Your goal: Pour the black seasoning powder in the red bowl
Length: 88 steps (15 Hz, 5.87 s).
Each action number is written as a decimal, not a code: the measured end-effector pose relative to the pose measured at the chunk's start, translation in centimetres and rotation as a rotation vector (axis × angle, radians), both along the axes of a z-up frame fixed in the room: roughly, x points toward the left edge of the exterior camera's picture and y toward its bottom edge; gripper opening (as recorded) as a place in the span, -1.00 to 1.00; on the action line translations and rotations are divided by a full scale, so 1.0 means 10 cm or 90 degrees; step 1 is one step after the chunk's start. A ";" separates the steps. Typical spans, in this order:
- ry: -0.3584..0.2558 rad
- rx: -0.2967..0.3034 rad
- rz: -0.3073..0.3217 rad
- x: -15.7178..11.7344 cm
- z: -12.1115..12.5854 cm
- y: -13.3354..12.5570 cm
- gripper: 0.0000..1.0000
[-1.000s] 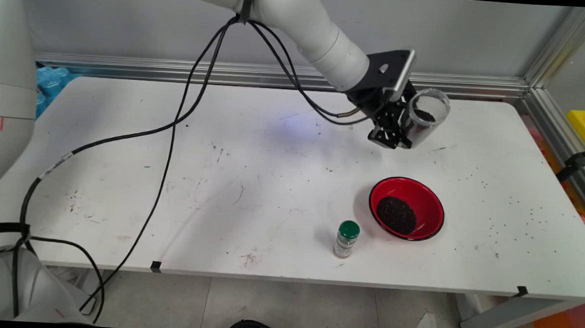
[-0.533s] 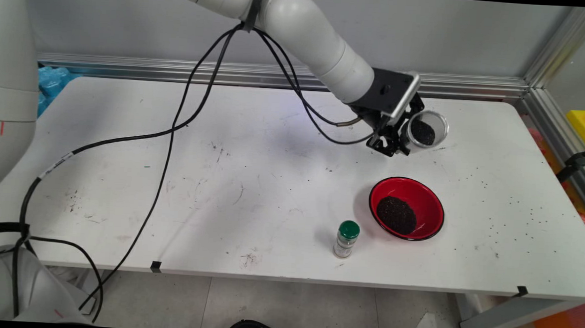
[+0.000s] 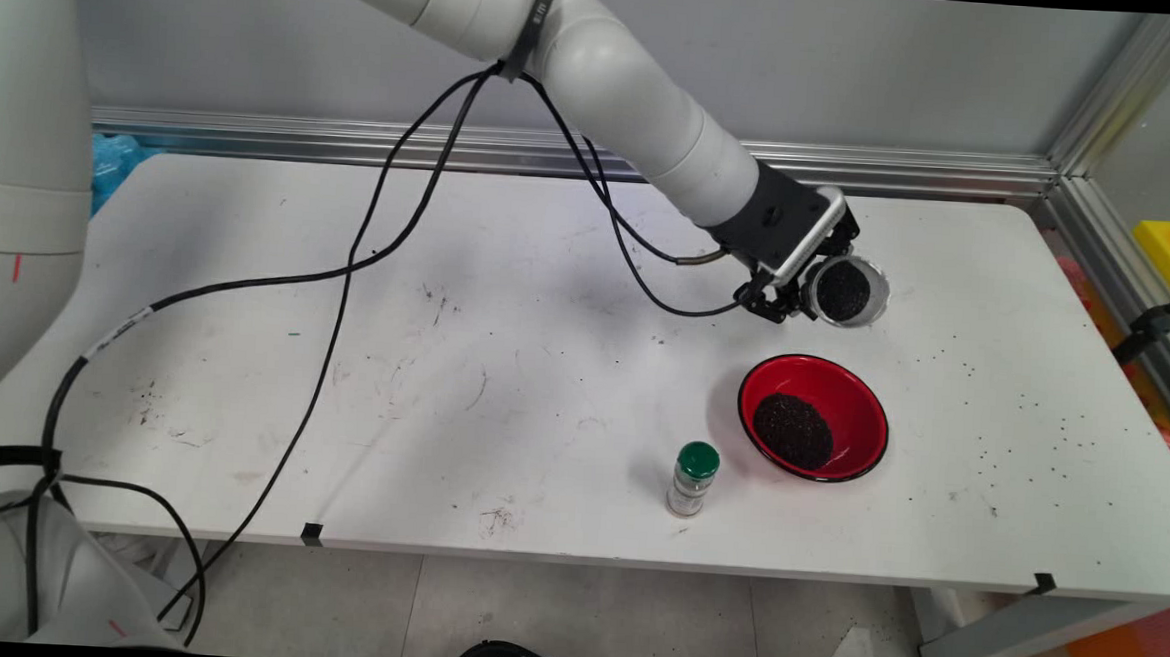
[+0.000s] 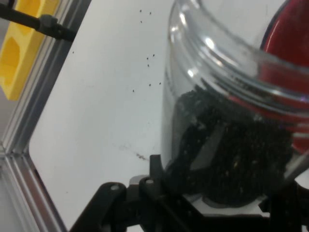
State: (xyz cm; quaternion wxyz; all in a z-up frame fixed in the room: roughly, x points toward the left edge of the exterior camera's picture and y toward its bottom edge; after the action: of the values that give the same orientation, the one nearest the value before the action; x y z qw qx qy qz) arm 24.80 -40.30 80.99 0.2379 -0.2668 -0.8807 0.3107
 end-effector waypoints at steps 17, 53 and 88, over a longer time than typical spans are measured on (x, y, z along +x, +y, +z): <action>-0.087 -0.202 -0.102 -0.19 -0.24 -0.04 -1.00; -0.166 -0.425 -0.221 -0.33 -0.47 0.15 -1.00; -0.219 -0.645 -0.366 -0.39 -0.42 0.33 -1.00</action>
State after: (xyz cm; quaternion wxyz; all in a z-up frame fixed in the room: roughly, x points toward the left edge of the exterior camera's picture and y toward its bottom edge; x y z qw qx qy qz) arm 20.92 -37.05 76.82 0.0096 -0.6204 -0.5417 0.5671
